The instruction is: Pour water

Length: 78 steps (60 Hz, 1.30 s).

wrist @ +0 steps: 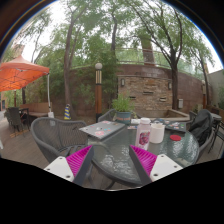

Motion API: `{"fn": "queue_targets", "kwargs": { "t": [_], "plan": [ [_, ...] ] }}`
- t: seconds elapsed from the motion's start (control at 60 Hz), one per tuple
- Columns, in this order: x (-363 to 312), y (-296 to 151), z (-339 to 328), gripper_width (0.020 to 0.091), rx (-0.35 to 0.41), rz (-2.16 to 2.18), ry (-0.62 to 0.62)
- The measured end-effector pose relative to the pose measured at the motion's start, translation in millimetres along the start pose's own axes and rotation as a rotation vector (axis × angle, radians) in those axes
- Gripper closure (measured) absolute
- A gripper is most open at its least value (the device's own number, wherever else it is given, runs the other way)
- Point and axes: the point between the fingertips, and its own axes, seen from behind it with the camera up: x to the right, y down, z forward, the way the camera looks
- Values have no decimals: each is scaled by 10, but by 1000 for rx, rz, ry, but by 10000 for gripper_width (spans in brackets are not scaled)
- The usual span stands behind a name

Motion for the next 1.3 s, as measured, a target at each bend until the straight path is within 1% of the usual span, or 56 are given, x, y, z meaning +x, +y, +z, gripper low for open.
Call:
{"fn": "queue_targets", "kwargs": {
  "t": [0.083, 0.15, 0.217, 0.317, 0.367, 0.467, 0.533, 0.55, 0.567, 0.583, 0.617, 0.683, 0.717, 0.75, 0.8, 0.833, 0.883, 0.917, 1.0, 1.033, 1.05, 1.167, 1.217, 1.3],
  "plan": [
    [452, -66, 342, 280, 34, -29, 84],
    [763, -157, 656, 280, 76, -50, 147],
    [1051, -155, 952, 280, 81, -50, 207],
    [1375, -124, 1328, 280, 67, -54, 274],
    [1423, -79, 1506, 282, 50, -51, 275],
    [1474, -44, 1799, 273, 54, -39, 250],
    [1474, 11, 1937, 269, 39, -25, 241],
    [1492, 6, 1998, 279, 40, -20, 235],
    [1479, -8, 2022, 312, 46, -17, 228],
    [1461, -20, 2038, 380, 52, -12, 221],
    [1492, -16, 2007, 586, 56, -2, 235],
    [1541, 12, 1982, 593, 48, 27, 254],
    [1538, 9, 1999, 594, 50, 33, 247],
    [1534, 5, 2000, 615, 50, 23, 241],
    [1505, -17, 2013, 615, 59, -5, 225],
    [1474, -28, 2025, 642, 65, -31, 213],
    [1441, -37, 2049, 642, 75, -50, 201],
    [1429, -42, 2072, 658, 79, -33, 195],
    [1272, -79, 2212, 659, 63, 77, 125],
    [1245, -145, 2267, 659, 69, 148, 98],
    [1208, -173, 2307, 688, 74, 184, 86],
    [1226, -574, 2522, 689, 101, 581, -53],
    [1283, -759, 2599, 689, 120, 801, -100],
    [1428, -961, 2641, 690, 142, 1234, -229]
  ]
}}
